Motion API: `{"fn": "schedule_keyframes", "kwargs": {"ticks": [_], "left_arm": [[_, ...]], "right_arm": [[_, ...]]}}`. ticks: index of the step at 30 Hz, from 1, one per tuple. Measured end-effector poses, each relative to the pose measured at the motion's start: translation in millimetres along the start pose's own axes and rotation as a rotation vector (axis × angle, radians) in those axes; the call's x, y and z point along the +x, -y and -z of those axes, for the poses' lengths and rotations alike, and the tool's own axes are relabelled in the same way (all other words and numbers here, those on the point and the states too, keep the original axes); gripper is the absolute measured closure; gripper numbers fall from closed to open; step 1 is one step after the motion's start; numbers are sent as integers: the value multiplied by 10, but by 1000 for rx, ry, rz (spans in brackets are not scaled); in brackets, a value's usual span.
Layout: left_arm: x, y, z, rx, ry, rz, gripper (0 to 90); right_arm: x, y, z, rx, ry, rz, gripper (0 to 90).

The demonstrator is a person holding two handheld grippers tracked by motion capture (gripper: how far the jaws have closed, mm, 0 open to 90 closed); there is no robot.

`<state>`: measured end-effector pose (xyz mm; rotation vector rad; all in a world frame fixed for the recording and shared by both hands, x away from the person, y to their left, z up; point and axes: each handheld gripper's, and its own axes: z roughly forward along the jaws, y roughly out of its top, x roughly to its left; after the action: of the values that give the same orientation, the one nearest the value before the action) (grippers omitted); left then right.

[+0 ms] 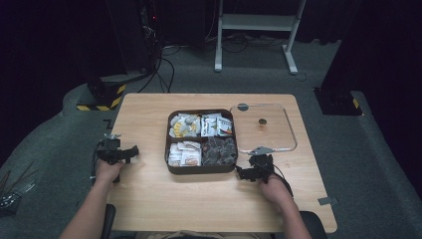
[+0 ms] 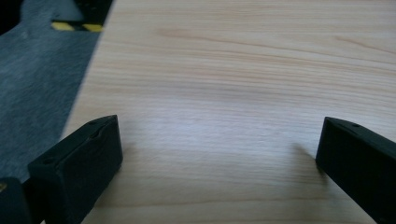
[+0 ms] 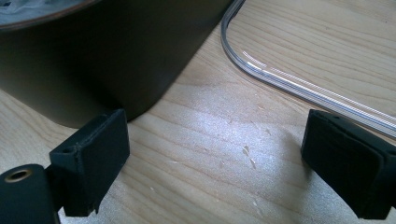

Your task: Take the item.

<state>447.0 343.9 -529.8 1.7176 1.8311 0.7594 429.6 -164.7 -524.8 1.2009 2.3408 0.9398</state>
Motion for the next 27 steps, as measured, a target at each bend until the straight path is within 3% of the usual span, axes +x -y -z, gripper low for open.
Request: {"fn": "schedule_keyframes", "kwargs": {"ticks": [3,7,11,14,18,20,24,27], "left_arm": [[-33,-16,-9,-5,34,-40,32],[-129,-24,-2,-47,102,-99,172],[-122,-21,2,-53,140,-95,182],[-117,-28,-4,-58,149,-91,184],[-165,-42,-20,-50,128,-82,183],[-233,-59,-40,-33,97,-94,120],[-225,-77,-54,-31,132,-132,118],[-222,-113,-66,-31,150,-143,170]], "right_arm": [[0,0,0,0,0,0,77],[0,0,0,0,0,0,77],[0,0,0,0,0,0,77],[0,0,-1,0,1,0,77],[-2,-1,-1,-1,-1,2,77],[-5,-2,-3,-1,-2,5,77],[-5,-2,-3,-1,-2,5,77],[-5,-1,-2,-1,-3,5,77]]}}
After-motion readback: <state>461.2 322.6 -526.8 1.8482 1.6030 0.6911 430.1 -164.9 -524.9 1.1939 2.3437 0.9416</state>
